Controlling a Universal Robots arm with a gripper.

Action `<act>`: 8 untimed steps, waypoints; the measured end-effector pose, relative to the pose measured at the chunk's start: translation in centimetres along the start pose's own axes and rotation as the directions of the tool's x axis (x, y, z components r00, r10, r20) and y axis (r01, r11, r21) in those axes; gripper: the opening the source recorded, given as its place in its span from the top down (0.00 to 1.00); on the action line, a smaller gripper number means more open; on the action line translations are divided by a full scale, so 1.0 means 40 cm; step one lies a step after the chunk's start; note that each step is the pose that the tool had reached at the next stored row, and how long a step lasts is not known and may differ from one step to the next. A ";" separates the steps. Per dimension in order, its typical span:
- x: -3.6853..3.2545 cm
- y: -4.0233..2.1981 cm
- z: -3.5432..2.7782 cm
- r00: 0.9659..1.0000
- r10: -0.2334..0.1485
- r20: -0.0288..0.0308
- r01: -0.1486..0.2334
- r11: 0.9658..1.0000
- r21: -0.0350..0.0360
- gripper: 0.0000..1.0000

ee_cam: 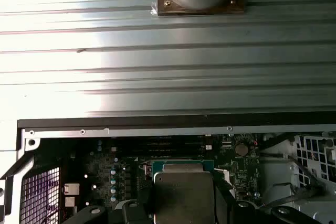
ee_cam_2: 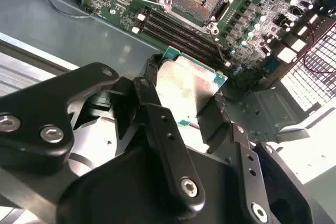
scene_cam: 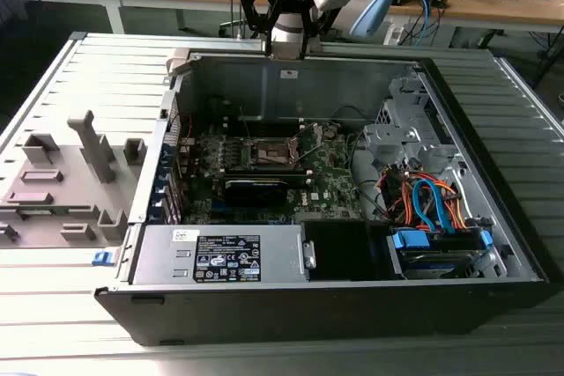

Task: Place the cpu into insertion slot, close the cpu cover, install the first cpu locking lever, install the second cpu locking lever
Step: 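Place the cpu into insertion slot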

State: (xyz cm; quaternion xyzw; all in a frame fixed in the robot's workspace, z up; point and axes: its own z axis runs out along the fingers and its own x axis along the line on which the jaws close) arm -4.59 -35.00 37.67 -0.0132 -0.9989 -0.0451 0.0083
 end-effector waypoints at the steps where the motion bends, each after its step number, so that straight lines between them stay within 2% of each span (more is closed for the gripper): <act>1: 0.000 0.000 0.000 1.000 0.000 0.000 0.000 1.000 0.000 0.45; 8: 0.001 0.000 0.003 1.000 0.000 0.000 0.000 1.000 0.000 0.45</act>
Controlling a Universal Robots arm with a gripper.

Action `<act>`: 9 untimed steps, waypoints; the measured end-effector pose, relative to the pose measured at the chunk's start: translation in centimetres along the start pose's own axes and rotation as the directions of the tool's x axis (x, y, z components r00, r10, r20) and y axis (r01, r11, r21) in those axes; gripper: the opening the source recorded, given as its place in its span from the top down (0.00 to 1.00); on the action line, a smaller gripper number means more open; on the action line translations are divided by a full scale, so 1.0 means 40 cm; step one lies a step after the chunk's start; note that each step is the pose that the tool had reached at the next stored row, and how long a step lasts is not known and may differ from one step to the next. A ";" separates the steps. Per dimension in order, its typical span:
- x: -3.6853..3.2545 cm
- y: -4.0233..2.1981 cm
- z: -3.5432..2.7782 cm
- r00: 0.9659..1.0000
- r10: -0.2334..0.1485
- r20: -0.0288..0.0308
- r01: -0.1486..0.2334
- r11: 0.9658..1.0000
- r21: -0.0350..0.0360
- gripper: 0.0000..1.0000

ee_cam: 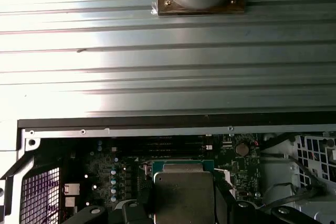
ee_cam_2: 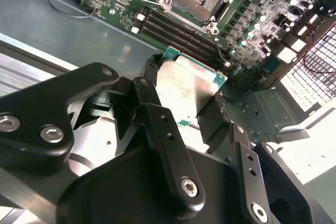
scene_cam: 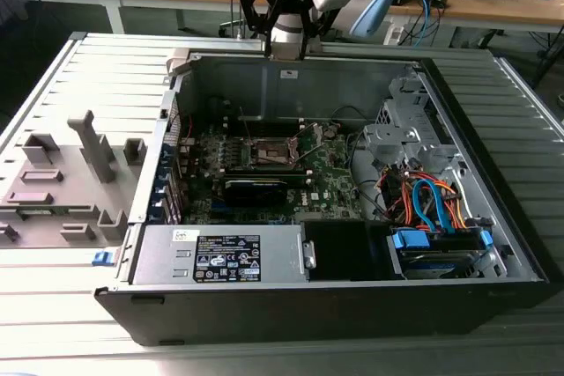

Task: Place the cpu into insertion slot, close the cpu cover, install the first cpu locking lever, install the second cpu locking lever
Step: 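Place the cpu into insertion slot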

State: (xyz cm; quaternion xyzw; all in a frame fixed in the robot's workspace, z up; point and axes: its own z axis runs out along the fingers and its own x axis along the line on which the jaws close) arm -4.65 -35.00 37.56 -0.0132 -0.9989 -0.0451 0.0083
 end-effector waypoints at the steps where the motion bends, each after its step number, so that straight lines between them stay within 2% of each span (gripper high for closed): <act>1: 0.000 0.000 0.001 1.000 0.000 0.000 0.000 1.000 0.000 0.45; 9: 0.000 0.000 0.006 1.000 0.000 0.000 0.000 1.000 0.001 0.45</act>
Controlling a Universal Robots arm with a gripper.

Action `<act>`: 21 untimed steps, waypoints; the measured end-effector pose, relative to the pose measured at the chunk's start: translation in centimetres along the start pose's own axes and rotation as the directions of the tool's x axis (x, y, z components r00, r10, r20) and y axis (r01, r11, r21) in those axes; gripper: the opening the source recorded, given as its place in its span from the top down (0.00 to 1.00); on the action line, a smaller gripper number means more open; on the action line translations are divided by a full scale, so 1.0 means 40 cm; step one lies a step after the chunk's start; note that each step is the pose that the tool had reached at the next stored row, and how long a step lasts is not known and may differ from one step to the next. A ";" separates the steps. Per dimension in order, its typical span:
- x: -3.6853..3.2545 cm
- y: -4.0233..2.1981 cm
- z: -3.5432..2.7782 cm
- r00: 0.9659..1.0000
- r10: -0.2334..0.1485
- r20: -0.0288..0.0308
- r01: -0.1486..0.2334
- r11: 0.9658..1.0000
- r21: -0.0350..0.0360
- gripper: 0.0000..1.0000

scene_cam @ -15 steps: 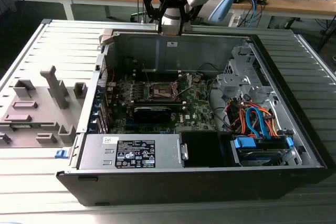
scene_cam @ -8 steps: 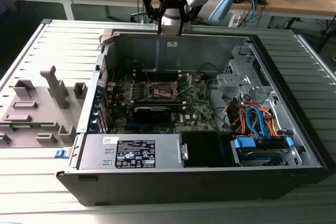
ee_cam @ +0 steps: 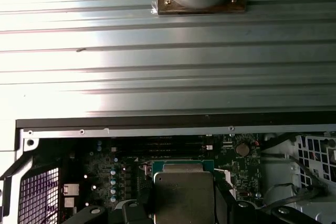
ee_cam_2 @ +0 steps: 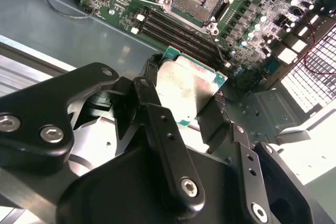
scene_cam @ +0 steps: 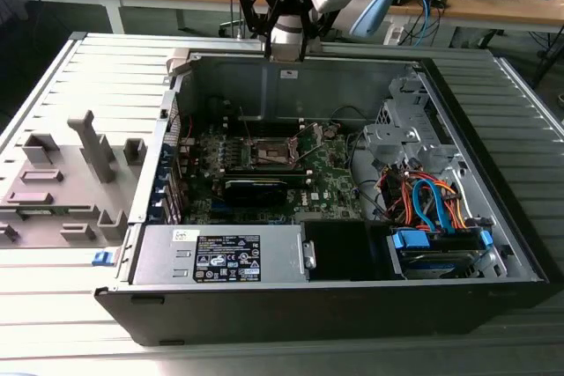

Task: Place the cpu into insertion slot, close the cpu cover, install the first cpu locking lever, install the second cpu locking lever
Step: 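Place the cpu into insertion slot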

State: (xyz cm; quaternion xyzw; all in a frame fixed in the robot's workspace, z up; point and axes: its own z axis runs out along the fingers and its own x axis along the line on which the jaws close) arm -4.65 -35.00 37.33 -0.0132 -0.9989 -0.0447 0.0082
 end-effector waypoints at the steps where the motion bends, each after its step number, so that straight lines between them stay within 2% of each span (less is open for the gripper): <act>1: 0.000 0.000 0.000 1.000 0.000 0.000 0.000 1.000 0.000 0.45; 21: 0.000 -0.001 0.011 1.000 0.000 0.000 0.000 1.000 0.000 0.45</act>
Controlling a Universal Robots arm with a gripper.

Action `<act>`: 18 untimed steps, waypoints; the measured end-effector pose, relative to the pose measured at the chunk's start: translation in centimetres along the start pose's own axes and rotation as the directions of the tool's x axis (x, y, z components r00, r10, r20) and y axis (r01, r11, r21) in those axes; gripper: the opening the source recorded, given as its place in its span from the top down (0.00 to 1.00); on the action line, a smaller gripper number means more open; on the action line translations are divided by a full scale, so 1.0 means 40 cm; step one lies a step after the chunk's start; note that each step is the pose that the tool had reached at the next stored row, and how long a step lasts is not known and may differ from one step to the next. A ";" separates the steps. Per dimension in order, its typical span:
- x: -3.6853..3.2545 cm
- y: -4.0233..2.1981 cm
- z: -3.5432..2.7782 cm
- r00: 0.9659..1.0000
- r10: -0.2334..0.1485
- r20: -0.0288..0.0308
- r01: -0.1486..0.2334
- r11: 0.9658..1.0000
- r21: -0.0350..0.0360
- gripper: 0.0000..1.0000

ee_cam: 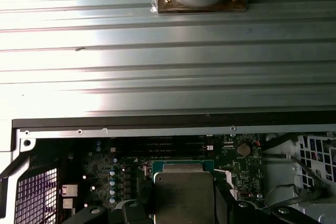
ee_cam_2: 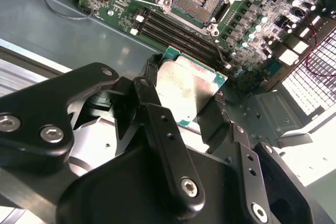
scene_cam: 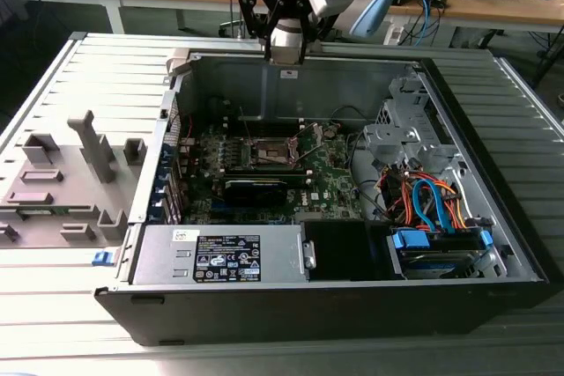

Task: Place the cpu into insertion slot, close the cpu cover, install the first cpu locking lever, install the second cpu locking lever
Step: 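Place the cpu into insertion slot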

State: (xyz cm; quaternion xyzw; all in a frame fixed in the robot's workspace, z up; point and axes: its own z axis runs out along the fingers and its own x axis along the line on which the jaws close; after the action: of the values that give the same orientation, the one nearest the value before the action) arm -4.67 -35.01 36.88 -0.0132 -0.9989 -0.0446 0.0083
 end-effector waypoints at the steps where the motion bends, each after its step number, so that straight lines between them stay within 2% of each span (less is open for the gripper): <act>1: 0.000 0.000 0.001 1.000 0.000 0.000 0.000 1.000 0.000 0.45; 12: 0.000 -0.001 0.006 1.000 0.000 0.000 0.000 1.000 0.000 0.45; 13: -0.001 -0.011 0.034 1.000 0.000 0.000 0.000 1.000 0.000 0.45; 14: -0.001 -0.014 0.057 1.000 0.000 0.000 0.000 1.000 0.000 0.45; 18: -0.001 -0.015 0.058 1.000 0.000 0.000 0.000 1.000 0.000 0.45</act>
State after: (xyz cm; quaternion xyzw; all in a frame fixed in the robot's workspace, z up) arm -4.67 -35.42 34.53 -0.0132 -0.9989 -0.0447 0.0082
